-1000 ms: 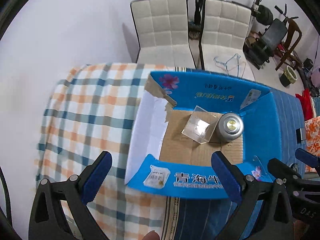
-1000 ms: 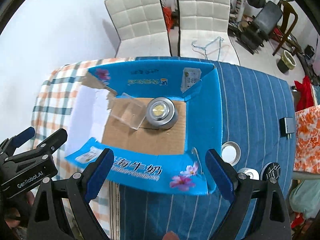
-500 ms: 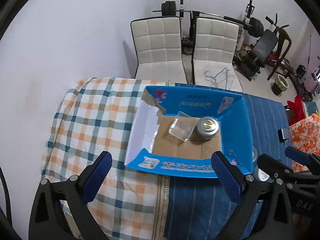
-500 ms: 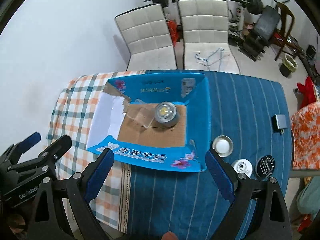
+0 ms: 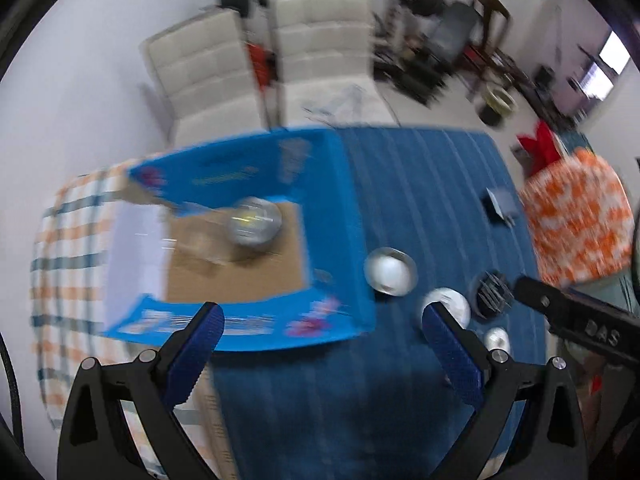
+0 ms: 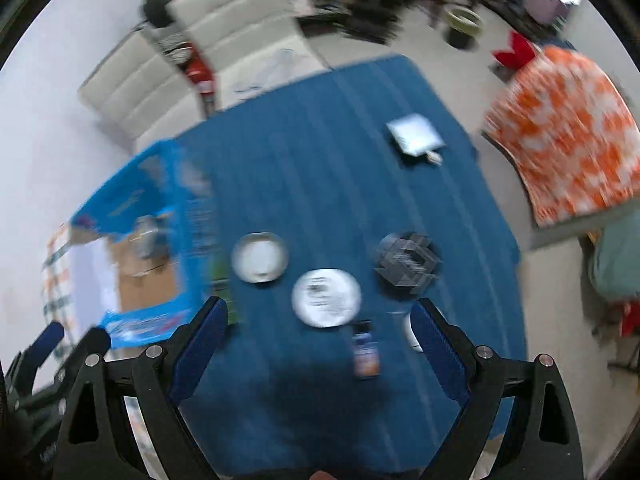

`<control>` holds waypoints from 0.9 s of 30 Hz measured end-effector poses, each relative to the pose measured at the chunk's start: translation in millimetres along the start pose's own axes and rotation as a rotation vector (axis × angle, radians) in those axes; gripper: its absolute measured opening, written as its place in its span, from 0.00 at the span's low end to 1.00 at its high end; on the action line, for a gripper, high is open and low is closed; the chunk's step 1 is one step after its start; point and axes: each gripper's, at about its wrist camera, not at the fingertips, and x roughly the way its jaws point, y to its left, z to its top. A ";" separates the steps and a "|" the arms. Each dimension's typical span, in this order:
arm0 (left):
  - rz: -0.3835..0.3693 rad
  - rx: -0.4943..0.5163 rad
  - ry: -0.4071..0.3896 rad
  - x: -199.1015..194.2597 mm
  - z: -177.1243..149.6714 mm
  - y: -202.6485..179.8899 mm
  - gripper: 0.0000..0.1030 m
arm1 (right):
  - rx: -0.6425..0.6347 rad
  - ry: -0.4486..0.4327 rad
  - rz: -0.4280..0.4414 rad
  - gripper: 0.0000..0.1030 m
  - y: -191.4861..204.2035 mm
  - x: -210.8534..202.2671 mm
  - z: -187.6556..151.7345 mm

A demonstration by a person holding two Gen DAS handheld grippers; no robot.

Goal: Organize rigid objects
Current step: 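Withdraw both grippers from the blue box toward the remaining jars, then grasp the white Purifying Cream jar with the left gripper while the right gripper grasps the black Blank'ME jar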

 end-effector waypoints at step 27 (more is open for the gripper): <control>-0.061 0.072 0.311 190.6 -20.9 -133.0 1.00 | 0.065 0.317 -0.005 0.75 -127.5 193.6 25.8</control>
